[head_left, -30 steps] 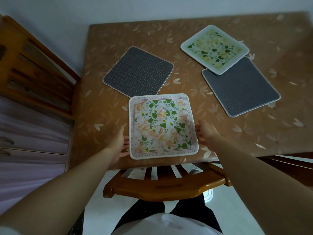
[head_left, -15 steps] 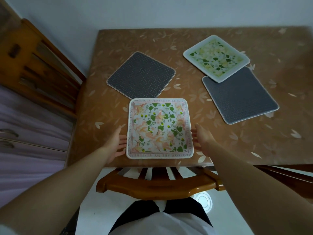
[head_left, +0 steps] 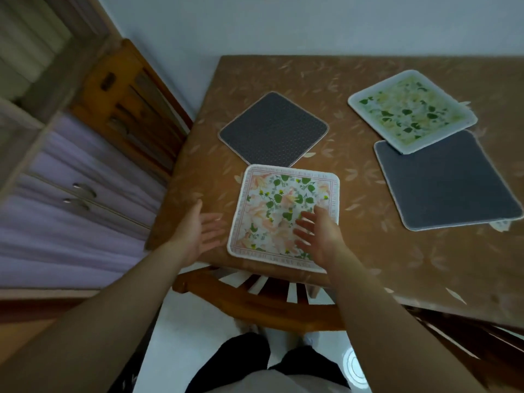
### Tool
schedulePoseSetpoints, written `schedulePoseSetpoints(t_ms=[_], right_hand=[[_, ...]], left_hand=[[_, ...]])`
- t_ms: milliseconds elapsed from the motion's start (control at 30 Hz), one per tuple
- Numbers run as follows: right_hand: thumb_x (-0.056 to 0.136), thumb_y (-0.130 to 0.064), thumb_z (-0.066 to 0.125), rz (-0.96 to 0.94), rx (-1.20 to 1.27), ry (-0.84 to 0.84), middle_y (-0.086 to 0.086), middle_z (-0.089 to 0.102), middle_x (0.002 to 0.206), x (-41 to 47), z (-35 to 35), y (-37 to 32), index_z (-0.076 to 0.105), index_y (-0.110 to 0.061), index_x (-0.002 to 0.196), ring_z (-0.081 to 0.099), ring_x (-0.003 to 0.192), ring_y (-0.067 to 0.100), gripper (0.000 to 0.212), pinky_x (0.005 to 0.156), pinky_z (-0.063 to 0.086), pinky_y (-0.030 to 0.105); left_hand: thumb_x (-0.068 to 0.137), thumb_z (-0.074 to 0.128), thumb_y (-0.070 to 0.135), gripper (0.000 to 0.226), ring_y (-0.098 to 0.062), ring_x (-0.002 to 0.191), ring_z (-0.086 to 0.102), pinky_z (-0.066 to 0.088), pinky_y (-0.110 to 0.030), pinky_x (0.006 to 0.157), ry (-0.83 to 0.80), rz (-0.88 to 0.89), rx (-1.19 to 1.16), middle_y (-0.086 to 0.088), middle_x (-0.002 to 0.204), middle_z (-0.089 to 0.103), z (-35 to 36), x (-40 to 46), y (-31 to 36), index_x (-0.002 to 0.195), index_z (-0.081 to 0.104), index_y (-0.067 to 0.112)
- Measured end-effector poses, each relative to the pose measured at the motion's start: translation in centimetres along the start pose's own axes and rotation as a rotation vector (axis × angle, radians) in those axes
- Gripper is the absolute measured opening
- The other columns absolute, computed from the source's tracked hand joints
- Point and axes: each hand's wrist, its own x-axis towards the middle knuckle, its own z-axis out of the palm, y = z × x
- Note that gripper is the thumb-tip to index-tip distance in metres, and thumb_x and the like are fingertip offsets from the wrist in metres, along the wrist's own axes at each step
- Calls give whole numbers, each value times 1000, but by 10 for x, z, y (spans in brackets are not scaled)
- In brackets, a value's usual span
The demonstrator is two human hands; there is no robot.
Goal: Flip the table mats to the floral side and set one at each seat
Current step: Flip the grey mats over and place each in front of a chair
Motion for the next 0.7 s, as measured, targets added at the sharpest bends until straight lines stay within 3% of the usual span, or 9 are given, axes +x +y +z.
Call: schedulePoseSetpoints(t_ms=[100, 200, 367, 500, 700], right_hand=[[107, -48, 43, -14, -1, -65, 6, 70, 122, -15, 32, 9, 66, -16, 126, 67, 110, 29, 44, 88, 52, 44], [107, -49, 45, -39, -26, -107, 5, 71, 120, -31, 67, 15, 66, -18, 126, 67, 111, 29, 42, 96, 53, 46], [107, -46, 46, -105, -68, -137, 4, 73, 117, -52, 135, 32, 67, -21, 120, 69, 109, 26, 35, 93, 54, 42], [106, -44, 48, -169, -61, -120, 6, 72, 117, -63, 199, 55, 65, -17, 124, 68, 101, 25, 36, 78, 52, 37], [107, -45, 44, -254, 14, -89, 9, 70, 124, -81, 294, 98, 62, -17, 130, 68, 107, 27, 41, 82, 52, 41]], left_hand=[[99, 31, 69, 69, -27, 112, 66, 51, -45, 95, 4, 31, -39, -11, 121, 71, -19, -16, 0, 118, 69, 14], [102, 31, 64, 64, -26, 110, 66, 50, -46, 99, 33, 86, -61, -8, 119, 72, -39, -28, 0, 114, 71, 16], [103, 32, 60, 59, -24, 108, 69, 54, -40, 86, 4, 156, -112, -6, 115, 75, -87, -37, 1, 111, 72, 17], [105, 33, 57, 56, -22, 106, 69, 54, -38, 84, -25, 206, -122, -5, 113, 75, -146, -34, 11, 109, 72, 17], [106, 35, 53, 50, -20, 100, 69, 52, -36, 83, -69, 239, -104, -4, 110, 75, -248, -21, 33, 103, 71, 19]])
